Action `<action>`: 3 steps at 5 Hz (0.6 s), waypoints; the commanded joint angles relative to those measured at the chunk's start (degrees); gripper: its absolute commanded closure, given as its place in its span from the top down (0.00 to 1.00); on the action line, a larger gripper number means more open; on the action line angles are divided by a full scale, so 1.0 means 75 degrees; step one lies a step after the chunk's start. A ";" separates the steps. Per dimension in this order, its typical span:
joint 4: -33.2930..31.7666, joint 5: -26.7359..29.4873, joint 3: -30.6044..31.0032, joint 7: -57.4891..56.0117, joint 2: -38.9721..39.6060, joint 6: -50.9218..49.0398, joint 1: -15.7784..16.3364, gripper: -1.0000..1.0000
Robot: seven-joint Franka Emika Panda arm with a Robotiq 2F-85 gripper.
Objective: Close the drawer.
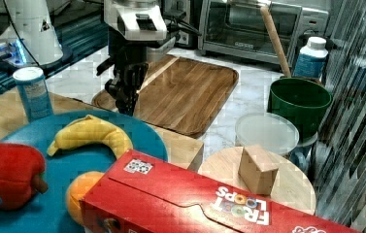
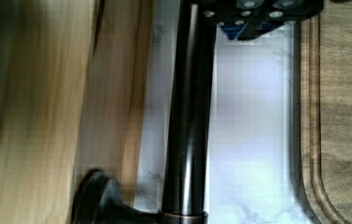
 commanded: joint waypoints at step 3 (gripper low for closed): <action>0.0876 -0.0250 -0.0854 -0.0414 0.0197 0.0382 -0.0685 0.00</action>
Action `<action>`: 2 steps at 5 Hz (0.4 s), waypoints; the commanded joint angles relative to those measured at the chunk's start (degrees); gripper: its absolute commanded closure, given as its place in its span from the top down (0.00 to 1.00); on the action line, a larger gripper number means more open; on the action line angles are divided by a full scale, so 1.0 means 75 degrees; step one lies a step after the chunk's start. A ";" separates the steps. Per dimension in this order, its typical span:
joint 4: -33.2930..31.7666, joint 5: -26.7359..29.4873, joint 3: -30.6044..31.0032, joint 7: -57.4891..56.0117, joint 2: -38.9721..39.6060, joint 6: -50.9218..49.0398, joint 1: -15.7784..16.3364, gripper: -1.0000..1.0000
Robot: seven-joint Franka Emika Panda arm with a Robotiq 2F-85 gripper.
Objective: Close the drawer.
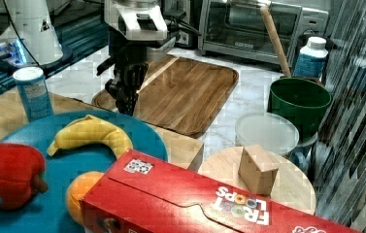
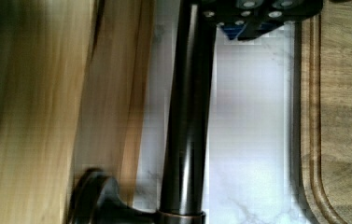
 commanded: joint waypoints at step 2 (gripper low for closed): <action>0.0875 -0.0193 -0.0785 -0.0391 0.0187 0.0386 -0.0776 0.00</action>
